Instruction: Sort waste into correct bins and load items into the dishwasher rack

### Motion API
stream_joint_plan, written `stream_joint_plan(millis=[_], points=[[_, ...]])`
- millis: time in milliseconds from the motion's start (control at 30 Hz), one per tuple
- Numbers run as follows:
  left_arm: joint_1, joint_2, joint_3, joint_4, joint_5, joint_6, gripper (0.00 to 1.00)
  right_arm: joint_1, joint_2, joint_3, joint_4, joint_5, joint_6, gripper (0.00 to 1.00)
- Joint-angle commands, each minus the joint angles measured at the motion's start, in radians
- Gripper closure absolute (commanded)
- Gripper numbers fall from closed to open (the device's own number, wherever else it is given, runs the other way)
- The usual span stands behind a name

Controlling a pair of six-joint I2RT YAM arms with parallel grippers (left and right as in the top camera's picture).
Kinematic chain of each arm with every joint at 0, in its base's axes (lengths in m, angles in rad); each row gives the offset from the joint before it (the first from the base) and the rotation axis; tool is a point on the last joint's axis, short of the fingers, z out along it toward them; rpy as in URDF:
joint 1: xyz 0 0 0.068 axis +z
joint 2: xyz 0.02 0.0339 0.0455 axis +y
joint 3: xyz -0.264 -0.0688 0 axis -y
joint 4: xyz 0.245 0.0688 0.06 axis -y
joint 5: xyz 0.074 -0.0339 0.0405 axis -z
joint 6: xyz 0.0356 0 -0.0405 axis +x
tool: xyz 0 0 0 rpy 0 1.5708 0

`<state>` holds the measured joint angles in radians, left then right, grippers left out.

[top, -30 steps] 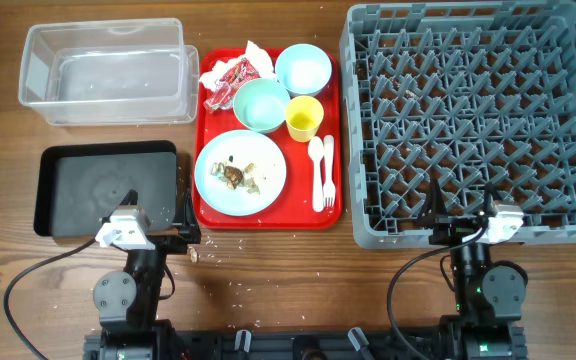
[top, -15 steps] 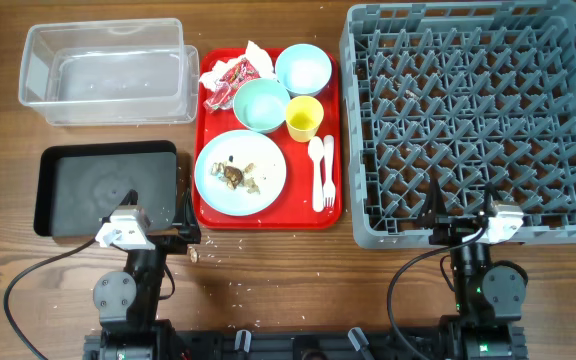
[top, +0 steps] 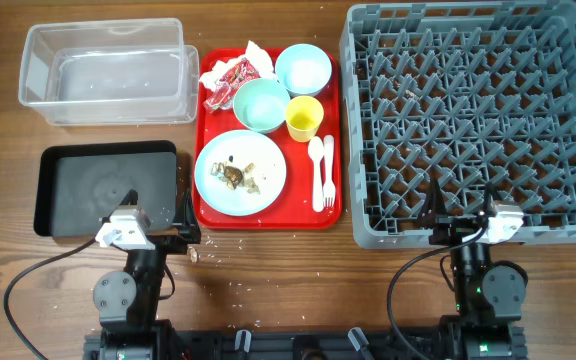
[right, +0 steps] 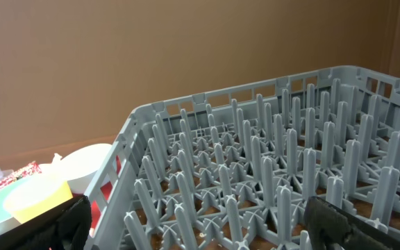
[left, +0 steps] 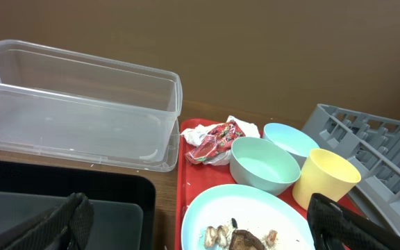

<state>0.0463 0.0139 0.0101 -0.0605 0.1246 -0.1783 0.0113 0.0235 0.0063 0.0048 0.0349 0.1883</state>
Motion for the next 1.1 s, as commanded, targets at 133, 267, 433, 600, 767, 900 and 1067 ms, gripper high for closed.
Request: stream_joint_plan(millis=[133,267,433,600,767,900,1067], points=[[0.006,-0.005,-0.004,-0.004,0.012,-0.009,0.0,-0.004,0.008,-0.001,0.087,-0.13,0.34,0.0],[0.006,-0.005,-0.004,-0.004,0.012,-0.009,0.0,-0.004,0.008,-0.001,0.018,-0.208,1.217,0.0],[0.006,-0.005,-0.004,-0.004,0.012,-0.009,0.0,-0.004,0.011,-0.001,0.017,-0.228,1.127,0.0],[0.006,-0.005,-0.004,-0.004,0.012,-0.009,0.0,-0.004,0.013,0.011,0.145,-0.231,0.805,0.0],[0.006,-0.005,-0.004,-0.004,0.012,-0.009,0.0,-0.005,0.118,0.076,0.173,-0.181,0.683,0.0],[0.006,-0.005,-0.004,-0.004,0.012,-0.009,0.0,-0.006,0.396,0.28,0.175,-0.164,0.532,0.01],[0.006,-0.005,-0.004,-0.004,0.012,-0.009,0.0,-0.006,0.856,0.565,0.13,-0.157,0.522,0.0]])
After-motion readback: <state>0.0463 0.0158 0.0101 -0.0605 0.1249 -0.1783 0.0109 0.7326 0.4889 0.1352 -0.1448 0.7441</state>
